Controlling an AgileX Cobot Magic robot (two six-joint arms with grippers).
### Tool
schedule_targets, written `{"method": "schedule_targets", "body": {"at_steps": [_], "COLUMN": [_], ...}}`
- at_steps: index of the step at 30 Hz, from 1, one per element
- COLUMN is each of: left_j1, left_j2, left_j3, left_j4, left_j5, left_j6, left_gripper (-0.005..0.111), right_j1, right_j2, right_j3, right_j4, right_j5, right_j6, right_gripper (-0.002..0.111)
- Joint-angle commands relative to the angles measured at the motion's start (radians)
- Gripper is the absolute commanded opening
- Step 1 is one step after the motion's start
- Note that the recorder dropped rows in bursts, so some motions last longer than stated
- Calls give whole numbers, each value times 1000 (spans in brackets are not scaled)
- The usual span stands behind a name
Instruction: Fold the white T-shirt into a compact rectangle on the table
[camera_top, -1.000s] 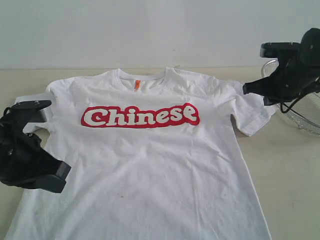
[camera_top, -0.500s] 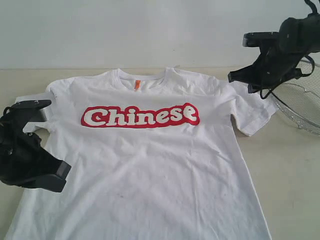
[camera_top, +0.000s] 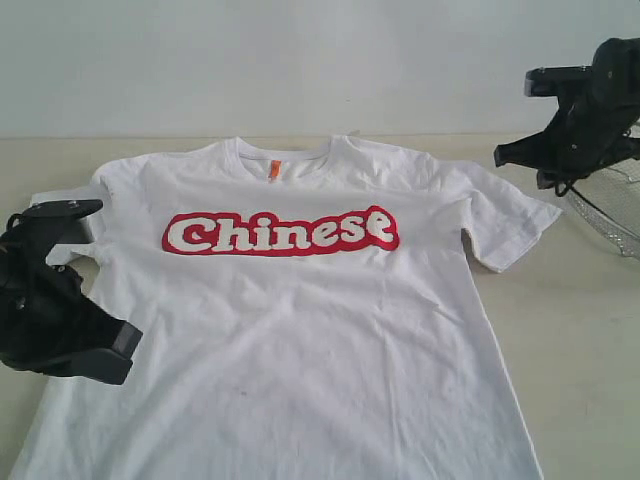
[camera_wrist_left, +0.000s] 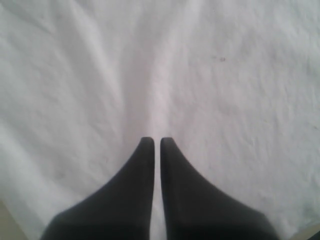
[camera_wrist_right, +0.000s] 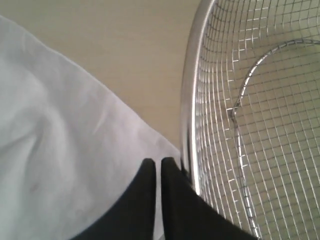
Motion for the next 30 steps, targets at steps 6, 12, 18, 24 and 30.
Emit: {"method": "schedule_targets", "body": {"at_steps": [6, 12, 18, 24, 30], "left_j1": [-2, -2, -2, -2, -2], "left_j2": [-6, -6, -6, -6, -6], "left_j3": [-5, -5, -5, -5, -5], "left_j4": [-7, -7, -7, -7, -7], "left_j5": [-25, -29, -27, -19, -16], "left_j6": [3, 11, 14, 14, 14], "left_gripper": [5, 5, 5, 5, 5], "right_j1": [9, 107, 137, 130, 89], "right_j2": [-51, -154, -154, -154, -154], "right_j3": [-6, 147, 290, 292, 292], "right_j4": [277, 323, 332, 332, 332], "right_j5": [114, 103, -60, -96, -92], "right_j6": [-196, -155, 13, 96, 171], "right_gripper": [38, 45, 45, 45, 45]}}
